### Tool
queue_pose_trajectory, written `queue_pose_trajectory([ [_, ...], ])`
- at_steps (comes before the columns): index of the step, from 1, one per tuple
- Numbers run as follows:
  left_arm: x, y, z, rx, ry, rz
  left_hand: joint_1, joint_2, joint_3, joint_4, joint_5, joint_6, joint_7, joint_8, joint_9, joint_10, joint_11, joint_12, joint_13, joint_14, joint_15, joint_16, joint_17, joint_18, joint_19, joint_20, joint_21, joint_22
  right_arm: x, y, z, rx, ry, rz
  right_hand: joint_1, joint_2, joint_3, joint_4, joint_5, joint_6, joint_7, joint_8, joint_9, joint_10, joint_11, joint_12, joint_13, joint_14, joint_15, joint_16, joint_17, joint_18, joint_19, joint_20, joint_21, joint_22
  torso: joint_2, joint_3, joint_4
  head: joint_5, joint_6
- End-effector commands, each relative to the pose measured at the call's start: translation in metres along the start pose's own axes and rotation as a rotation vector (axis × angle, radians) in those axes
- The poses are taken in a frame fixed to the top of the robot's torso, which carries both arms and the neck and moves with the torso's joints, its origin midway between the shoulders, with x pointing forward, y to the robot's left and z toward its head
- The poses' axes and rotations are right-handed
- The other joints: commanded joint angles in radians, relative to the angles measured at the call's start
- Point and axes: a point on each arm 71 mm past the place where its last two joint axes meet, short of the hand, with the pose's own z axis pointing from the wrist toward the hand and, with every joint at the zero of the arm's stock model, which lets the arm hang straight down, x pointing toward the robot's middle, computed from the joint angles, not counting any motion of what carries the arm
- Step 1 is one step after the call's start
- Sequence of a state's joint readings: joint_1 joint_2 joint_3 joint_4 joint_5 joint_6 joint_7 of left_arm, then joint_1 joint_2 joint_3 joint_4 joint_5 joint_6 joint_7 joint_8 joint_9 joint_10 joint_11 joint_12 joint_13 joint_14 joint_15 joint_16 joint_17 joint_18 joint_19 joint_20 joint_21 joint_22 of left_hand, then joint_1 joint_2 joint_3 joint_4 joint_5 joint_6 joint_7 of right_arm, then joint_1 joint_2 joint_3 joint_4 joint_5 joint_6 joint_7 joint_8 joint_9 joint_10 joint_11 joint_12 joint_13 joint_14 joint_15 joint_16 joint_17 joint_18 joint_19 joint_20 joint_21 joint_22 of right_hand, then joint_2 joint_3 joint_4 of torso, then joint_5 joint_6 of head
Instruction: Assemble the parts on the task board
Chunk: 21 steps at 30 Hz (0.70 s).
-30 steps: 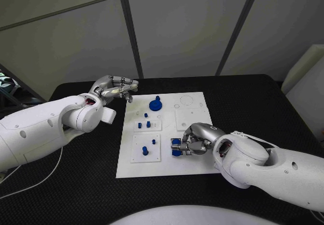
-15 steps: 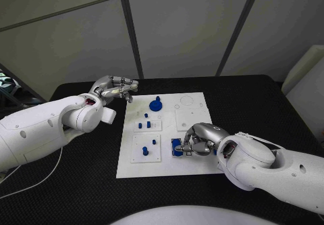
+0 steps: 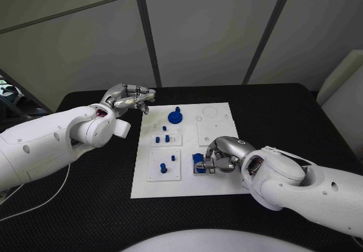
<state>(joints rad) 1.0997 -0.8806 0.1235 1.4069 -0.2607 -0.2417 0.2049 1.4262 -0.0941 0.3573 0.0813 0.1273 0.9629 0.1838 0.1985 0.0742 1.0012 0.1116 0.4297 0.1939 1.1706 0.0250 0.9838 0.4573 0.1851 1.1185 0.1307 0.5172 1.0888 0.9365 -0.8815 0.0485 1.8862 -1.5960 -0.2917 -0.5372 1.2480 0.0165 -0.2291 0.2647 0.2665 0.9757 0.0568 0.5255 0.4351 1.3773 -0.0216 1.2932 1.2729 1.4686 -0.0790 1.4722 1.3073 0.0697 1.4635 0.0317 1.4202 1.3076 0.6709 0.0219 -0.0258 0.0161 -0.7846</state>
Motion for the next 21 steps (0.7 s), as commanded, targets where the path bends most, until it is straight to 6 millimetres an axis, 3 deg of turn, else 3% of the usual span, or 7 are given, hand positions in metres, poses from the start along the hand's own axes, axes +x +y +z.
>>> queue_pose_trajectory([
  [1,0.0013,-0.0017,0.0005,0.009,0.009,-0.006,-0.009,0.001,0.002,0.008,0.006,-0.008,0.002,0.005,-0.001,-0.009,-0.002,0.005,0.001,0.001,0.006,-0.004,-0.001,-0.003,0.005,0.000,-0.007,-0.001,0.0009,-0.0018,0.0029,0.006,-0.001,-0.022,0.019,0.001,0.004,-0.004,-0.006,0.001,-0.006,0.008,0.002,0.009,0.000,0.004,0.002,0.070,-0.006,-0.002,0.099,-0.019,0.006,-0.006,0.006,0.042,0.000,0.0004,0.0002,0.001,-0.001],
  [21,0.0021,-0.0013,0.0013,0.007,0.012,-0.007,-0.009,0.001,0.002,0.008,0.006,-0.008,0.002,0.005,-0.001,-0.009,-0.002,0.005,0.001,0.001,0.006,-0.004,-0.001,-0.003,0.005,0.000,-0.007,-0.001,-0.0012,0.0032,0.0041,-0.037,-0.040,-0.003,0.032,0.013,0.002,0.001,-0.023,0.006,-0.008,0.012,0.006,0.016,-0.001,0.012,0.011,0.070,-0.007,-0.001,0.102,-0.020,0.008,-0.007,0.008,0.046,-0.001,0.0019,-0.0020,0.000,-0.006],
])
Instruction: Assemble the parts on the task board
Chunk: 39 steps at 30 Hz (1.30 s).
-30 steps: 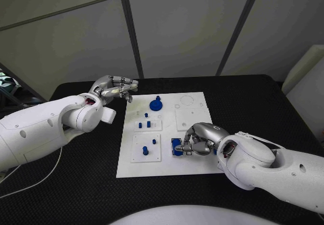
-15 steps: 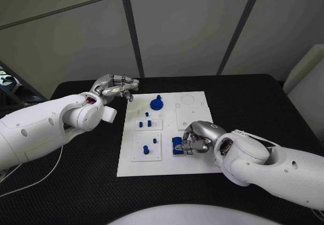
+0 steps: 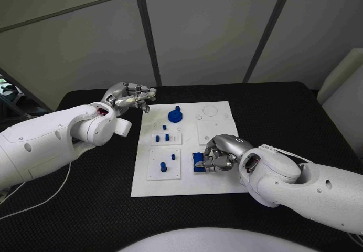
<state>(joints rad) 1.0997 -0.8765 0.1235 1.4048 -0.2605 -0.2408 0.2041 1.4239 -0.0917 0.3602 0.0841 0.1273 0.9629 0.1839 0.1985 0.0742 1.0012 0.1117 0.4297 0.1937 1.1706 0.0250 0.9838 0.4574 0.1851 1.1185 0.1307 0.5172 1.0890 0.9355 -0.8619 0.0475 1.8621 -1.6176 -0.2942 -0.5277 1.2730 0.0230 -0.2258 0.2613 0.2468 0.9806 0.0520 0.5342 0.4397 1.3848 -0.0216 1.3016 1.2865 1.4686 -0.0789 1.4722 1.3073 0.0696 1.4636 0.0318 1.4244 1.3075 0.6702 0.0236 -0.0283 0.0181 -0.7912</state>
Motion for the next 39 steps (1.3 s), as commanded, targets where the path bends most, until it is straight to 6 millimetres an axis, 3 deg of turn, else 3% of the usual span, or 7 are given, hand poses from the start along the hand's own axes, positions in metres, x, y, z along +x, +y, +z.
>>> queue_pose_trajectory([
  [1,0.001,-0.002,0.000,0.007,0.008,-0.006,-0.007,-0.001,-0.001,0.005,0.006,-0.008,0.002,0.005,-0.001,-0.009,-0.002,0.006,0.001,0.001,0.006,-0.004,-0.001,-0.003,0.005,0.000,-0.007,-0.001,-0.004,0.002,-0.003,-0.032,-0.044,0.025,0.010,0.008,-0.001,0.005,-0.002,0.000,-0.003,0.003,0.002,0.008,-0.001,0.001,-0.004,0.070,-0.007,-0.001,0.101,-0.019,0.008,-0.007,0.003,0.045,-0.001,0.0006,0.0001,-0.003,0.002],
  [5,0.000,-0.002,0.000,0.009,0.006,-0.005,-0.007,-0.001,-0.001,0.005,0.006,-0.008,0.002,0.005,-0.001,-0.009,-0.002,0.006,0.001,0.001,0.006,-0.004,-0.001,-0.003,0.005,0.000,-0.007,-0.001,-0.012,-0.006,-0.011,-0.055,-0.092,0.094,0.042,0.015,-0.001,0.005,0.023,-0.035,0.011,-0.033,-0.014,-0.014,0.009,-0.028,-0.030,0.065,0.000,-0.016,0.081,-0.016,-0.002,-0.002,-0.010,0.026,-0.002,-0.0005,-0.0009,-0.004,0.006],
  [9,-0.002,-0.002,-0.001,0.011,0.001,-0.003,-0.007,-0.001,-0.001,0.005,0.006,-0.008,0.002,0.005,-0.001,-0.009,-0.002,0.006,0.001,0.001,0.006,-0.004,-0.001,-0.003,0.005,0.000,-0.007,-0.001,-0.028,-0.024,-0.018,-0.044,-0.121,0.195,0.092,0.028,0.003,0.001,0.036,-0.079,0.045,-0.125,-0.061,-0.038,0.036,-0.066,-0.062,0.061,0.021,-0.030,0.063,-0.012,-0.015,0.016,-0.027,0.004,-0.003,-0.0010,-0.0027,-0.011,0.009],
  [18,-0.003,-0.002,-0.001,0.019,-0.003,-0.002,-0.007,0.001,0.001,0.005,0.006,-0.009,0.003,0.006,-0.001,-0.011,-0.001,0.007,0.002,0.001,0.006,-0.004,-0.001,-0.003,0.005,0.000,-0.008,-0.002,-0.064,-0.074,-0.037,0.039,-0.153,0.157,0.146,0.041,-0.002,-0.006,0.038,-0.014,0.047,-0.219,-0.120,-0.024,0.040,-0.062,-0.052,0.064,0.027,-0.026,0.073,-0.011,-0.012,0.026,-0.025,0.009,-0.008,-0.0021,-0.0075,-0.034,0.021],
  [27,-0.003,-0.003,-0.002,0.023,-0.003,-0.002,-0.008,0.000,0.000,0.005,0.006,-0.009,0.003,0.006,-0.001,-0.011,-0.001,0.007,0.002,0.000,0.006,-0.004,-0.001,-0.003,0.005,0.000,-0.008,-0.002,-0.069,-0.095,-0.051,0.139,-0.112,0.010,0.118,0.021,-0.036,0.018,0.044,0.032,0.040,-0.238,-0.132,-0.019,0.035,-0.065,-0.051,0.064,0.023,-0.027,0.075,-0.011,-0.011,0.023,-0.025,0.010,-0.005,0.0015,-0.0095,-0.075,0.030],
  [30,-0.003,-0.002,-0.002,0.022,-0.002,-0.002,-0.008,0.000,0.000,0.005,0.006,-0.009,0.003,0.006,-0.001,-0.011,-0.001,0.007,0.002,0.000,0.006,-0.004,-0.001,-0.003,0.005,0.000,-0.008,-0.002,-0.068,-0.097,-0.053,0.159,-0.096,-0.016,0.110,0.018,-0.044,0.023,0.049,0.046,0.036,-0.237,-0.130,-0.020,0.032,-0.070,-0.054,0.063,0.021,-0.031,0.070,-0.010,-0.012,0.021,-0.027,0.006,-0.004,0.0027,-0.0113,-0.079,0.029],
  [39,-0.002,-0.001,-0.002,0.020,0.000,-0.003,-0.008,0.000,0.000,0.005,0.006,-0.009,0.003,0.006,-0.001,-0.011,-0.001,0.007,0.002,0.000,0.006,-0.004,-0.001,-0.003,0.005,0.000,-0.008,-0.002,-0.055,-0.096,-0.057,0.188,-0.025,-0.078,0.103,0.012,-0.055,0.024,0.060,0.067,0.028,-0.230,-0.121,-0.024,0.025,-0.078,-0.059,0.061,0.016,-0.036,0.064,-0.009,-0.015,0.016,-0.032,0.001,-0.006,-0.0009,-0.0061,-0.093,0.022],
])
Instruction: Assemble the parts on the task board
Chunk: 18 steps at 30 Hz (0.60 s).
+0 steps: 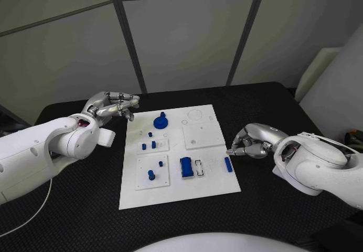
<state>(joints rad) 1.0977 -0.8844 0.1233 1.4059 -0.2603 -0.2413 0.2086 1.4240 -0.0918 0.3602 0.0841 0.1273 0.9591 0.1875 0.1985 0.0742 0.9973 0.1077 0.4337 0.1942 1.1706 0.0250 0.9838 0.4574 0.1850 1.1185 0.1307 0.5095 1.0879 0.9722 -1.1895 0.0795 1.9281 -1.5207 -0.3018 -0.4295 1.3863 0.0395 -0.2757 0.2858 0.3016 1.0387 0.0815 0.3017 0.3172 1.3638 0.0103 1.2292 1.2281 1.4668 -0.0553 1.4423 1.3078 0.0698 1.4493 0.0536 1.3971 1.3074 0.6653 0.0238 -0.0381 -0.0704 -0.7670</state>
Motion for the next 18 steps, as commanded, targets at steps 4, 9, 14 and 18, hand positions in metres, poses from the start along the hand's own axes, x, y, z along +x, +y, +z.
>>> queue_pose_trajectory([
  [4,0.001,-0.002,0.000,0.018,0.006,-0.005,-0.008,0.000,0.000,0.005,0.006,-0.005,-0.001,0.006,-0.001,-0.007,0.003,0.003,0.001,0.000,0.006,-0.004,-0.001,-0.003,0.005,0.000,-0.001,-0.001,0.010,0.000,-0.001,0.030,0.053,-0.087,-0.010,-0.005,-0.006,-0.001,0.007,0.010,-0.002,0.003,0.003,-0.004,-0.007,-0.007,-0.002,0.063,-0.009,-0.007,0.062,-0.009,-0.001,-0.006,-0.005,0.000,-0.001,-0.0016,0.0042,-0.005,-0.003],
  [9,0.000,-0.002,0.000,0.017,0.005,-0.005,-0.008,0.000,0.000,0.005,0.006,-0.005,-0.001,0.006,-0.001,-0.007,0.003,0.003,0.001,0.000,0.006,-0.004,-0.001,-0.003,0.005,0.000,-0.001,-0.001,0.016,0.002,-0.001,0.030,0.068,-0.097,-0.012,-0.007,-0.008,0.000,0.009,0.010,-0.002,0.003,0.005,-0.005,-0.008,-0.009,-0.004,0.062,-0.009,-0.009,0.060,-0.008,-0.003,-0.007,-0.008,-0.003,-0.001,-0.0022,0.0029,-0.004,-0.004],
  [14,0.000,-0.002,-0.001,0.015,0.006,-0.005,-0.008,0.000,0.000,0.005,0.006,-0.005,-0.001,0.006,-0.001,-0.007,0.003,0.003,0.001,0.000,0.006,-0.004,-0.001,-0.003,0.005,0.000,-0.001,-0.001,0.020,0.002,-0.001,0.034,0.081,-0.116,-0.014,-0.009,-0.010,0.000,0.011,0.012,-0.003,0.005,0.007,-0.006,-0.008,-0.010,-0.004,0.062,-0.010,-0.010,0.059,-0.008,-0.003,-0.007,-0.009,-0.004,0.000,-0.0027,0.0038,-0.003,-0.006],
  [18,-0.001,-0.002,-0.001,0.015,0.003,-0.004,-0.009,-0.001,-0.001,0.006,0.006,-0.006,-0.001,0.006,-0.001,-0.008,0.003,0.005,0.002,0.000,0.006,-0.004,-0.001,-0.003,0.006,0.001,-0.002,-0.002,0.023,0.002,0.000,0.034,0.090,-0.128,-0.015,-0.009,-0.012,0.000,0.012,0.016,-0.005,0.008,0.010,-0.005,-0.009,-0.010,-0.003,0.062,-0.011,-0.010,0.059,-0.008,-0.003,-0.008,-0.009,-0.004,-0.001,-0.0013,0.0020,-0.002,-0.007],
])
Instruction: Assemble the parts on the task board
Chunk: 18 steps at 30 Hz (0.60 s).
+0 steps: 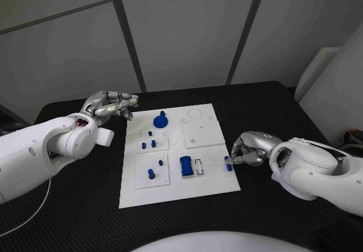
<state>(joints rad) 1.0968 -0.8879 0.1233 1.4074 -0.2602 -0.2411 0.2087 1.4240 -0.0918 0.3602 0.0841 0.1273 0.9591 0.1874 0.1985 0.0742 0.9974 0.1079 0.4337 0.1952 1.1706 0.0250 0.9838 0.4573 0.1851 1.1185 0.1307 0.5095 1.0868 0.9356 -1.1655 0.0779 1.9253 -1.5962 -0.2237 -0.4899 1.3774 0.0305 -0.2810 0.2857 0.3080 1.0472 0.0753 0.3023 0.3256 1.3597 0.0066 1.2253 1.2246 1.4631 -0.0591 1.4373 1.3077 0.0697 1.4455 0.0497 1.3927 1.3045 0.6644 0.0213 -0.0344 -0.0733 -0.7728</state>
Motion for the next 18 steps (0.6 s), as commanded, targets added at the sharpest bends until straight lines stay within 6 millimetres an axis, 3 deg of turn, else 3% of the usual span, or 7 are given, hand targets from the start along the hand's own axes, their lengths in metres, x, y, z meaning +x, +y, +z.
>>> queue_pose_trajectory([
  [1,0.000,-0.002,0.000,0.016,0.004,-0.004,-0.009,-0.001,-0.001,0.006,0.006,-0.006,-0.001,0.006,-0.001,-0.008,0.003,0.005,0.001,0.000,0.006,-0.004,-0.001,-0.003,0.006,0.001,-0.002,-0.001,0.002,0.001,0.001,0.006,0.013,-0.045,-0.006,0.000,-0.007,0.000,0.005,0.007,0.001,0.007,0.002,-0.001,-0.006,-0.006,0.001,0.066,-0.007,-0.005,0.059,-0.008,0.001,-0.004,-0.005,-0.001,0.000,0.0012,-0.0017,0.001,-0.001],
  [18,0.000,-0.002,0.000,0.014,0.005,-0.004,-0.010,0.000,0.000,0.006,0.006,-0.006,-0.001,0.007,-0.001,-0.008,0.003,0.006,0.001,0.000,0.006,-0.004,-0.001,-0.003,0.006,0.001,-0.002,-0.001,0.019,0.011,0.010,-0.010,0.004,-0.076,0.030,0.002,0.000,-0.016,0.009,0.001,-0.002,0.016,0.019,-0.002,-0.010,-0.008,0.002,0.066,-0.011,-0.008,0.059,-0.008,0.000,-0.009,-0.007,-0.003,0.001,0.0013,0.0003,0.006,-0.005],
])
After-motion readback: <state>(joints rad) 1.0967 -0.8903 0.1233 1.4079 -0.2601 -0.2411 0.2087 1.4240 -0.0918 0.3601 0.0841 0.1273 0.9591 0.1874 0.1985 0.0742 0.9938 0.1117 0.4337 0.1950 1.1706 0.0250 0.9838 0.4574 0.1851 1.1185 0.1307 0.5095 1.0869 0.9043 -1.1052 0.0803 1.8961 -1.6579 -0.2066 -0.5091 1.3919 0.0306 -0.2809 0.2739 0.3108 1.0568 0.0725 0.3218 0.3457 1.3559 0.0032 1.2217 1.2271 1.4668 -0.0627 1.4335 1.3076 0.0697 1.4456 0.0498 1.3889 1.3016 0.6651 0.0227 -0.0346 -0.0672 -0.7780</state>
